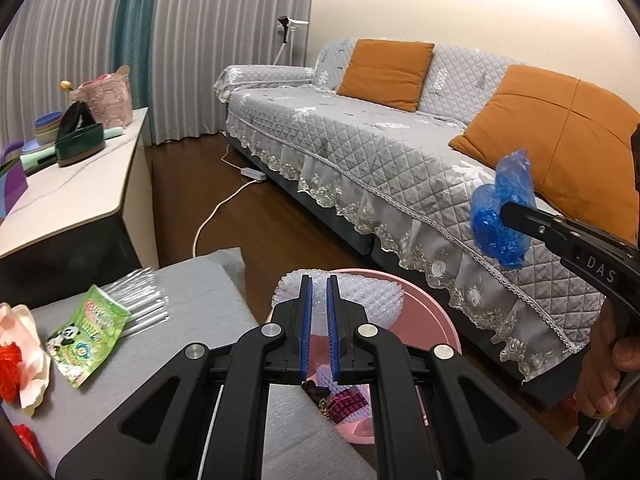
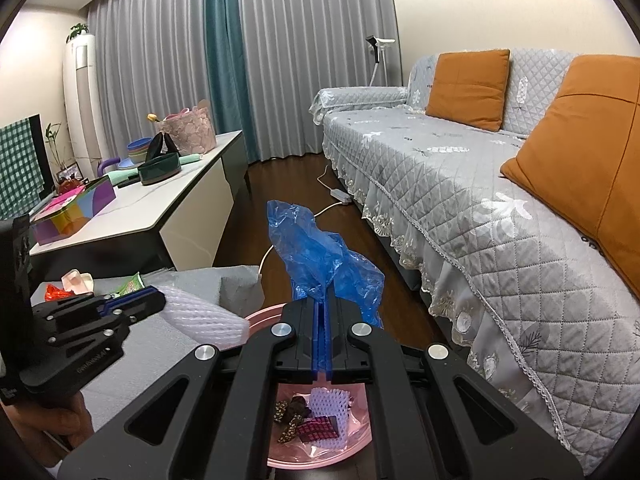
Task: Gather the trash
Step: 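Open both tools over the pink bin to drop the held items, then move both tools back over the table toward the remaining trash, then close the left tool on the red plastic bag and lift it, then grasp the green snack packet with the right tool and lift it, then carry the red bag and green packet over to the pink bin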
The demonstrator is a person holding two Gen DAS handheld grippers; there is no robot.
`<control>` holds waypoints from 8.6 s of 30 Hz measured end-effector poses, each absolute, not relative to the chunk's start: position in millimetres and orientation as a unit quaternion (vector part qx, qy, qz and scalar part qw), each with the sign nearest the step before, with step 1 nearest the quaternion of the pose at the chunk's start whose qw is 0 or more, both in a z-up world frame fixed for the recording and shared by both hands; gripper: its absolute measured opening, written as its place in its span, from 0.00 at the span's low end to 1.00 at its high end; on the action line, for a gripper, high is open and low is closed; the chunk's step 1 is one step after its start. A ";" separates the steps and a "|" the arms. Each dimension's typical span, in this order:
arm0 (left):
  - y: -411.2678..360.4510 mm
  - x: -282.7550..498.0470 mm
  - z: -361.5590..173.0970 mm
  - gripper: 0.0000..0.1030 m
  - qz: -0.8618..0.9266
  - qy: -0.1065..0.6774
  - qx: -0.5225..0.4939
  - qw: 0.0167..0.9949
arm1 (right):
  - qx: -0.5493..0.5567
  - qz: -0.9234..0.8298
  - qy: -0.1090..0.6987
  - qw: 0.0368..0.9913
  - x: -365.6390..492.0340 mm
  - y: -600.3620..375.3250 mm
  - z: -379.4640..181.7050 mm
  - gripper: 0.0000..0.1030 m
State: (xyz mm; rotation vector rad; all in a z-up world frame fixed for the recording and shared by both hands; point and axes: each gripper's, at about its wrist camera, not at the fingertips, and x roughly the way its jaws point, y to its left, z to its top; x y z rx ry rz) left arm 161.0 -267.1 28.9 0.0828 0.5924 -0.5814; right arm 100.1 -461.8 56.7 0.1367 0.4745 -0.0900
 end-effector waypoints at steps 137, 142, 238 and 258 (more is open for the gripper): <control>62.8 143.4 -28.8 0.53 0.029 0.355 -0.057 0.933 | -0.015 0.205 0.331 0.921 235.8 -136.1 -32.9 0.30; 68.7 144.0 -26.6 0.53 0.030 0.352 -0.063 0.933 | -0.058 0.202 0.343 0.916 244.7 -109.8 -42.9 0.32; -81.6 107.3 10.9 0.53 -0.118 0.290 0.006 0.950 | 0.026 0.048 0.197 0.979 74.1 -329.6 64.3 0.01; -197.2 137.0 26.5 0.53 -0.215 0.279 0.036 0.935 | 0.069 -0.033 0.193 0.978 74.4 -428.9 65.5 0.01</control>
